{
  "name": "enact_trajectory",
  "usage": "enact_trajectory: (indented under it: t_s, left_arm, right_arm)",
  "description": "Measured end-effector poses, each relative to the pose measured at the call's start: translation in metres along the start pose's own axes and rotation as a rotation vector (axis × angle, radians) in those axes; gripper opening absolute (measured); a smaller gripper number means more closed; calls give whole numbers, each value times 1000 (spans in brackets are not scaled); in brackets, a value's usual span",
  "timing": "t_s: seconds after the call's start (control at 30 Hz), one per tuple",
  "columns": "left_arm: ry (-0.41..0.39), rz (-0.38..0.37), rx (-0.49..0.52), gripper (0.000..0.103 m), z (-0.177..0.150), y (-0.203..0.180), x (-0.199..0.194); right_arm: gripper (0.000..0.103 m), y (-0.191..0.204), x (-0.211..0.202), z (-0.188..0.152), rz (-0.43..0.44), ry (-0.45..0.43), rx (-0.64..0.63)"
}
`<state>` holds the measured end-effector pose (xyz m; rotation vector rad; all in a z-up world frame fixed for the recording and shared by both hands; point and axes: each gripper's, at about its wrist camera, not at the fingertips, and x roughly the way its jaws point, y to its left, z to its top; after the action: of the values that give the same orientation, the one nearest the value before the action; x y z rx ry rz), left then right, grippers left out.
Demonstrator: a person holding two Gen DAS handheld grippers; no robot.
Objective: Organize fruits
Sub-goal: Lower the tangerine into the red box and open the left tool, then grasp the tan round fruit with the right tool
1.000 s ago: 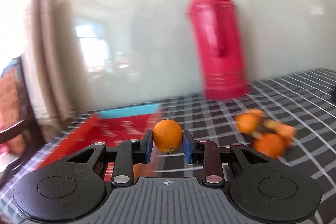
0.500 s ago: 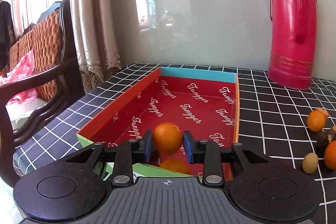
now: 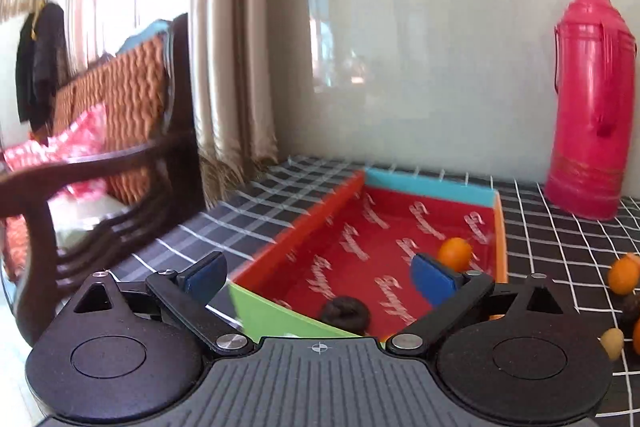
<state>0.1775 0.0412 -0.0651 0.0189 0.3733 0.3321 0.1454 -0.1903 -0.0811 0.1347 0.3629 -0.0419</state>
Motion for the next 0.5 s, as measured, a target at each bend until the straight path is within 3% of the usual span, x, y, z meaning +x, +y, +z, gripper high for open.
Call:
enact_trajectory:
  t_s: [0.2,0.4,0.5]
  left_arm:
    - [-32,57,-18,103,2,29,-2]
    - [1,93,-72,103,1,61,4]
    - [7,111,-87,103,-1,73,5]
  right_arm:
    - [92,24,7,0,64,15,-49]
    - [71,41,23,-5,116,97,-56]
    - [70,43,32,-7,98,129,-42]
